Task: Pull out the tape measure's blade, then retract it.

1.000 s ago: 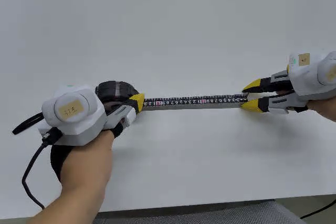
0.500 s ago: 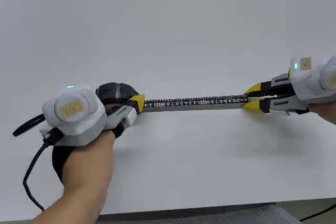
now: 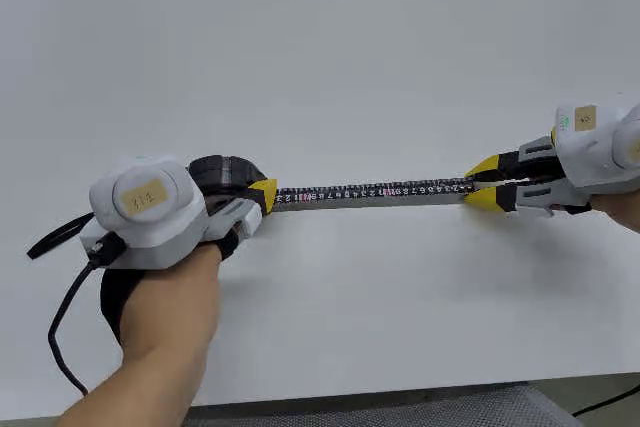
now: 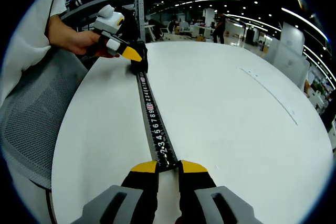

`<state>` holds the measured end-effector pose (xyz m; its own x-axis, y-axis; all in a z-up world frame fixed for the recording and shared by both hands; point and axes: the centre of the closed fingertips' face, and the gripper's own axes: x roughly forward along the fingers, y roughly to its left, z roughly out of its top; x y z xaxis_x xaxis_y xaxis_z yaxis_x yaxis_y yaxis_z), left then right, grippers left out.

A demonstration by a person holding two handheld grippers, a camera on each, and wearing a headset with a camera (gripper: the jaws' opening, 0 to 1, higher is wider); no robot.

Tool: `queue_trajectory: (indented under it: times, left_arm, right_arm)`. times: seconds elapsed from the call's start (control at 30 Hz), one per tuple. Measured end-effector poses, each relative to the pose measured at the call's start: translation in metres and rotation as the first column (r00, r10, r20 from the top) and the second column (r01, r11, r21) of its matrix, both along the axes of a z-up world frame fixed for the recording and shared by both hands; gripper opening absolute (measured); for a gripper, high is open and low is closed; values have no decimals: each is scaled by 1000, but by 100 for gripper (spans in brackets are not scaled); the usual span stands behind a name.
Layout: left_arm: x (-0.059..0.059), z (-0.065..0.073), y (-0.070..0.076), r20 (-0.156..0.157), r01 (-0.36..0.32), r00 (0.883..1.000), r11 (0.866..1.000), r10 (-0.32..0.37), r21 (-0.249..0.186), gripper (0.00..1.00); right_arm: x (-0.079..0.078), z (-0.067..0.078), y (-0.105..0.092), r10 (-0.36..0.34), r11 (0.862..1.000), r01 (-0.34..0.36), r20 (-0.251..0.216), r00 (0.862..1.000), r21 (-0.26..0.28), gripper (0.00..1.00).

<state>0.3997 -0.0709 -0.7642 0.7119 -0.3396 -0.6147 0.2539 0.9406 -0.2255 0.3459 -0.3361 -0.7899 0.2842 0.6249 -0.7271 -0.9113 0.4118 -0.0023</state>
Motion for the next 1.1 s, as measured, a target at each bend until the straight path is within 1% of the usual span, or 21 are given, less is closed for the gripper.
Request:
queue_trajectory:
  times: [0.3, 0.37, 0.5, 0.63, 0.93, 1.1]
  left_arm:
    - [-1, -1, 0, -10, -1, 1000, 1000, 1, -9, 59]
    - [-1, 0, 1, -11, 1, 1000, 1000, -1, -10, 59]
    - [-1, 0, 1, -15, 5, 1000, 1000, -5, -12, 58]
    - [-2, 0, 1, -16, 4, 1000, 1000, -4, -16, 58]
    - [-3, 0, 2, -16, 8, 1000, 1000, -8, -20, 58]
    - [-3, 0, 2, -17, 6, 1000, 1000, -6, -28, 58]
  right_arm:
    - [2, 2, 2, -1, 1000, 1, 3, 1000, -2, 11]
    - [2, 4, 5, -4, 1000, 4, 4, 1000, 13, 11]
    - [5, 4, 10, 1, 1000, -1, 5, 1000, 17, 11]
    - [8, 8, 20, 9, 999, -10, 12, 1000, 35, 11]
    - [11, 7, 42, 26, 997, -26, 6, 1000, 67, 10]
    - [14, 7, 55, 23, 996, -24, 13, 1000, 86, 10]
